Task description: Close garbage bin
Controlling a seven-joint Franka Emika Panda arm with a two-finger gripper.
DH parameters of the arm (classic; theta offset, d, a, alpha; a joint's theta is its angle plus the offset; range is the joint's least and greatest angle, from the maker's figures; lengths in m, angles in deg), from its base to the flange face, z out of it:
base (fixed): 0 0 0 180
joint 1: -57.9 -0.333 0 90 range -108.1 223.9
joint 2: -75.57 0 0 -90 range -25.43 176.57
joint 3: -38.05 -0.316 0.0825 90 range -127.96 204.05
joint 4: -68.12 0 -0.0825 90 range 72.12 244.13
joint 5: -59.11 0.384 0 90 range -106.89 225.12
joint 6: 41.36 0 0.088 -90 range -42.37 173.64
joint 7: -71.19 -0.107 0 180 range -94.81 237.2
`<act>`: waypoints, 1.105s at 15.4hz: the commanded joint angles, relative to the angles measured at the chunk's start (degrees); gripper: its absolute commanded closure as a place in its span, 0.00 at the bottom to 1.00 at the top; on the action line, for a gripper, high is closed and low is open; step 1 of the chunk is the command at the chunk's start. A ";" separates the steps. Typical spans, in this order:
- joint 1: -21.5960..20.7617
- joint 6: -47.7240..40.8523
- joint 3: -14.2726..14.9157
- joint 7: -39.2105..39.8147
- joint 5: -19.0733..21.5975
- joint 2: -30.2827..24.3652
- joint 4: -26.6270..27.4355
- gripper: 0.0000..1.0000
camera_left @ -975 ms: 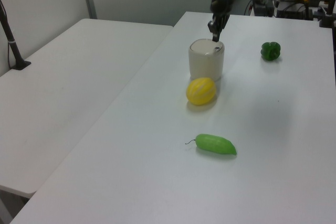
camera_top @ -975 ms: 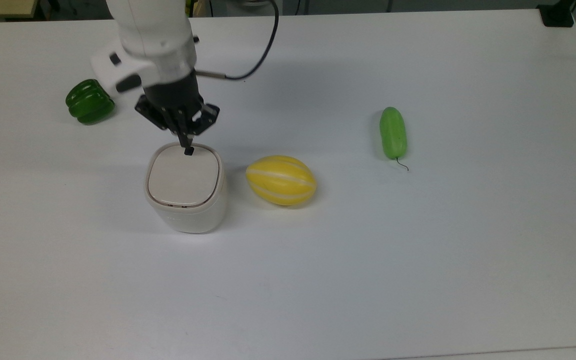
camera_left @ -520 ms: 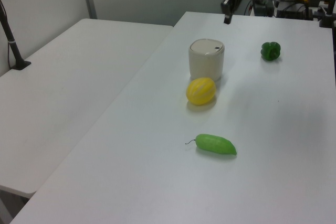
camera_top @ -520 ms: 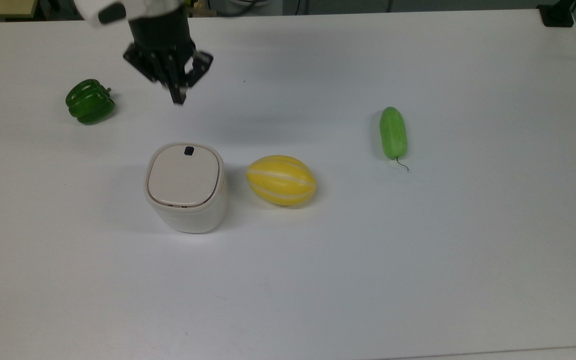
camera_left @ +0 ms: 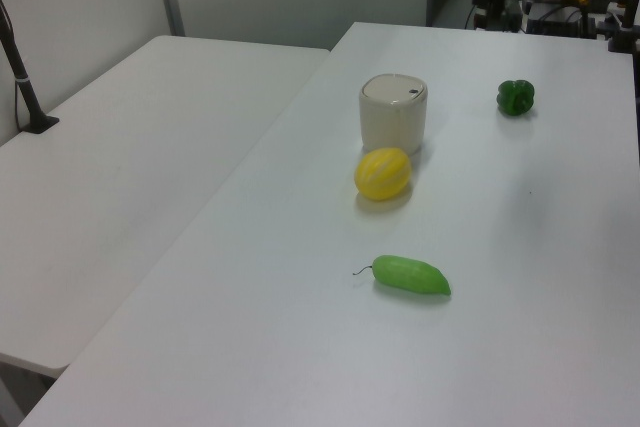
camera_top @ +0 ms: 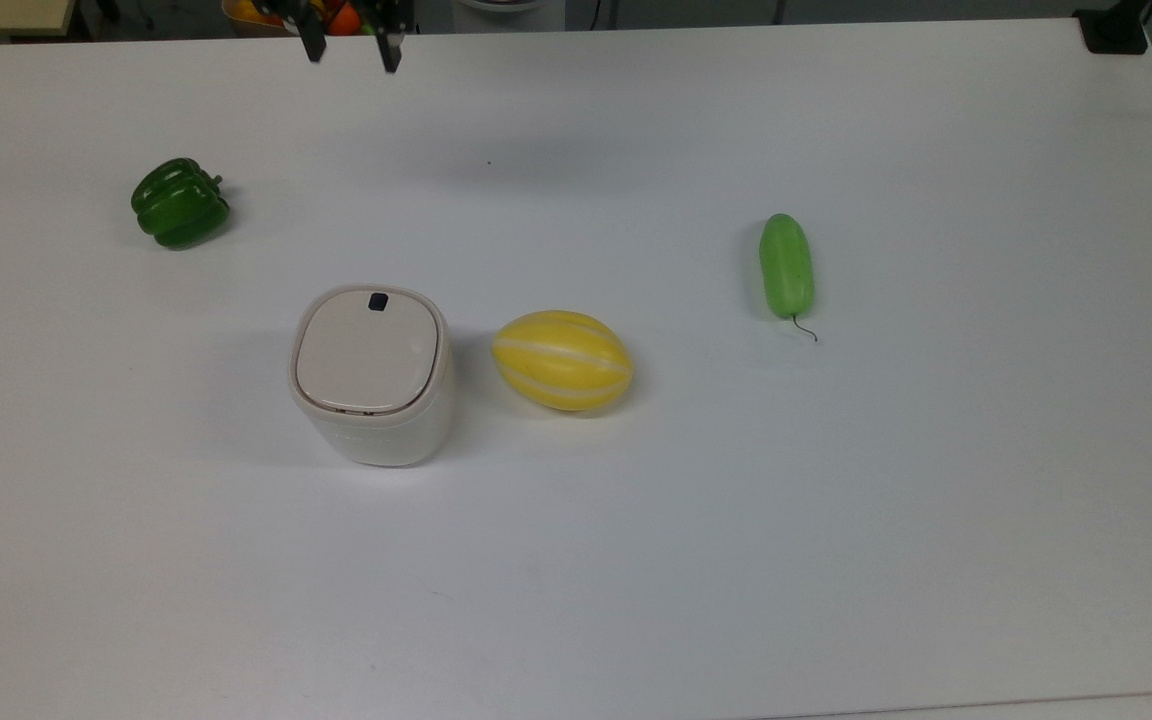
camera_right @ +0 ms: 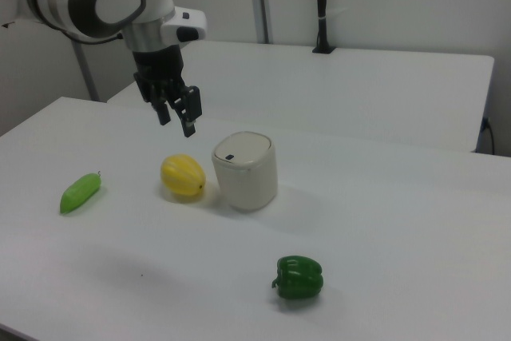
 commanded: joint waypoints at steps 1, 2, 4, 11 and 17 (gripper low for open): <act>0.10 -2.59 0.73 3.02 -1.14 -4.05 3.74 0.00; -0.16 -3.04 1.60 3.02 -1.14 -4.05 3.48 0.00; -0.43 -4.52 2.14 2.94 -1.14 -3.97 3.21 0.00; 0.27 -9.98 2.14 2.15 -1.23 -0.45 -1.53 0.00; 1.41 -9.98 2.23 2.23 -1.40 -0.45 -3.11 0.00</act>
